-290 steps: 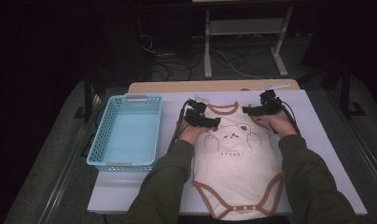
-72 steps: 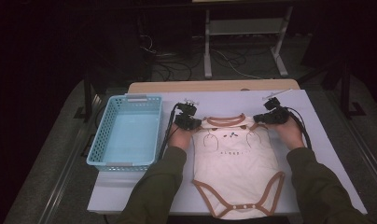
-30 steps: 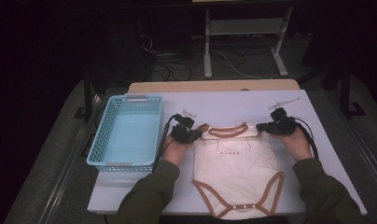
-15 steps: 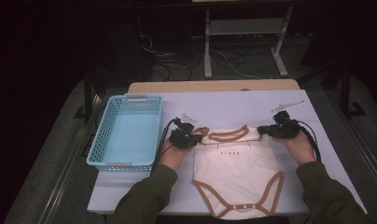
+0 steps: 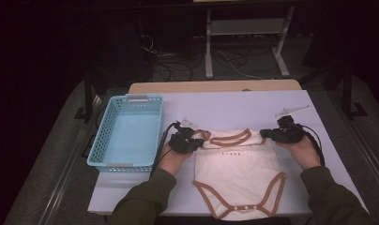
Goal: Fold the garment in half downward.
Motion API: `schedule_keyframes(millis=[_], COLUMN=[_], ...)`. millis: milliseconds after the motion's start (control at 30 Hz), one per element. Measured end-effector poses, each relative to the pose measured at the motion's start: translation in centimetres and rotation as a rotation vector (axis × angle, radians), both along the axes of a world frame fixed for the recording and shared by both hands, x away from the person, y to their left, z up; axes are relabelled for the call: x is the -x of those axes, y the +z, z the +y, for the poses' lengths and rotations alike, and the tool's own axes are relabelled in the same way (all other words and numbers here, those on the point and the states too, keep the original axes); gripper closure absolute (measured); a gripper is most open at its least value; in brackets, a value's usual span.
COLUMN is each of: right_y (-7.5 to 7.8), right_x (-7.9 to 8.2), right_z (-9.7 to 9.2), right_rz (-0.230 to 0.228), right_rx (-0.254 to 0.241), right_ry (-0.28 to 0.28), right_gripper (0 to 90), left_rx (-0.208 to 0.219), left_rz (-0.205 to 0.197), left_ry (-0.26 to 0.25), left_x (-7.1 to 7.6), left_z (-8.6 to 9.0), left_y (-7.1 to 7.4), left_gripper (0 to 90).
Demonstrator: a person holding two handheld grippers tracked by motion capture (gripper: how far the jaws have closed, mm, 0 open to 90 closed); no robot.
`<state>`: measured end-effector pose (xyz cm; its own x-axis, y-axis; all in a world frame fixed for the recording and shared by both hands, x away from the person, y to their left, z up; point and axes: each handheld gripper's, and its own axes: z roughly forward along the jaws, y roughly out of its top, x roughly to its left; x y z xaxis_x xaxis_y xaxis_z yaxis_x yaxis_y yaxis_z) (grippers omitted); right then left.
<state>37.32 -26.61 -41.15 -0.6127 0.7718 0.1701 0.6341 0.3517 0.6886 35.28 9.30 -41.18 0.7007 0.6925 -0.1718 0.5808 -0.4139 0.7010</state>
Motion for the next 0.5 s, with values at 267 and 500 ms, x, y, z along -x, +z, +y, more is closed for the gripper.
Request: schedule_keyframes(millis=[267, 500], right_y=[0.0, -0.1], right_x=[0.8, 1.4], right_z=[0.0, 0.0], right_rz=[0.003, 0.006], right_rx=[-0.002, 0.008], right_ry=[0.012, 0.024], right_gripper=[87.3, 87.3], left_rx=[0.001, -0.003], left_rz=[0.005, 0.012], left_ry=[-0.016, -0.04], left_x=[0.6, 1.3], left_z=[0.2, 0.2], left_y=[0.0, 0.0], left_gripper=[88.3, 88.3])
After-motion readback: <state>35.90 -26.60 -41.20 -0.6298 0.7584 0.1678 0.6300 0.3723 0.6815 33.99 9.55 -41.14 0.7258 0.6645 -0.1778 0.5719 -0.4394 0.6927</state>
